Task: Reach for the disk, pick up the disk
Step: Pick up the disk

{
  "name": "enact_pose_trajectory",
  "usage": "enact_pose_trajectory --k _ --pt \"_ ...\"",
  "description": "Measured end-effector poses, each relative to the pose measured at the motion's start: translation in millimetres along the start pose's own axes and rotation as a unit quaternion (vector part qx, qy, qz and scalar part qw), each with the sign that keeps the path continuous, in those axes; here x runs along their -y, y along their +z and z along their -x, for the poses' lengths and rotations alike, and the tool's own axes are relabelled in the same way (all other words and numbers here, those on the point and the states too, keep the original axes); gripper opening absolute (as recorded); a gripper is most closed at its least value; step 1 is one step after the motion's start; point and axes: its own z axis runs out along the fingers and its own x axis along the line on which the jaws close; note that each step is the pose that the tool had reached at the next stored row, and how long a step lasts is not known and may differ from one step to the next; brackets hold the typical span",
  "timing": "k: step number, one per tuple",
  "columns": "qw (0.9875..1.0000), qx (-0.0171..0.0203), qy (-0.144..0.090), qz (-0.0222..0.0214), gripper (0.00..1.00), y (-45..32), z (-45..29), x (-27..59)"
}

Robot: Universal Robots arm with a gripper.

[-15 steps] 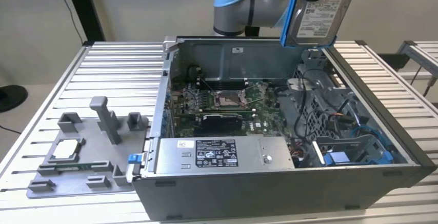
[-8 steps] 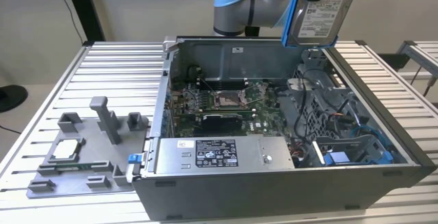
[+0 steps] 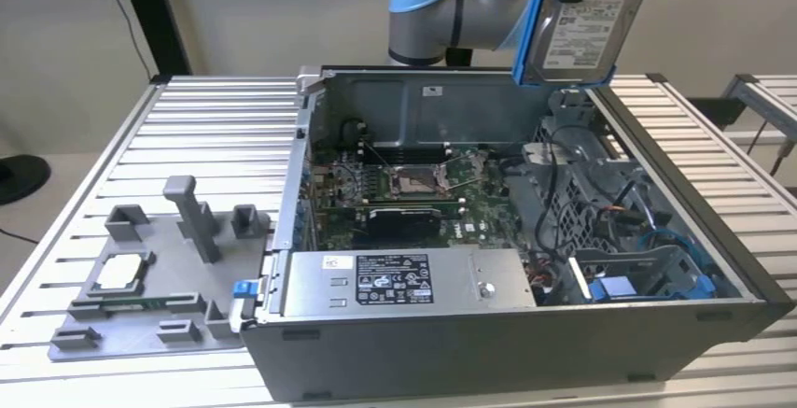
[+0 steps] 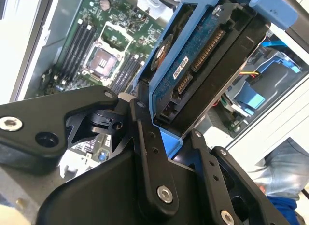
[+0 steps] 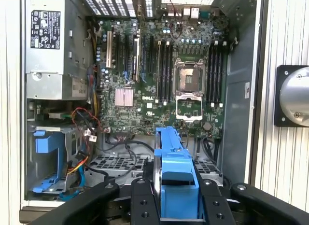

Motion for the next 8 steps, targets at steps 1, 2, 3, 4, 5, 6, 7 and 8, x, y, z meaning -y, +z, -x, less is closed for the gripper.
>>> enact_pose_trajectory --k 1,2,3,4,5,6,7,8 --pt "1.0000 0.0001 0.000 0.0001 0.00 0.1 -0.8 0.2" --pt "1.0000 0.0001 0.000 0.0003 0.00 0.1 -1.8 0.3" --pt "1.0000 0.0000 0.000 0.0005 0.00 0.0 -3.0 0.6" --pt "1.0000 0.0001 0.000 0.0007 0.00 0.0 -4.2 0.9" --pt "1.0000 0.0001 0.000 0.0009 0.00 0.0 -5.5 1.2" --pt "1.0000 0.0001 0.000 0.0012 0.00 0.0 -6.7 1.6" --pt "1.0000 0.0001 0.000 0.0015 0.00 0.0 -8.0 2.0" --pt "1.0000 0.0001 0.000 0.0018 0.00 0.0 -9.3 2.4"
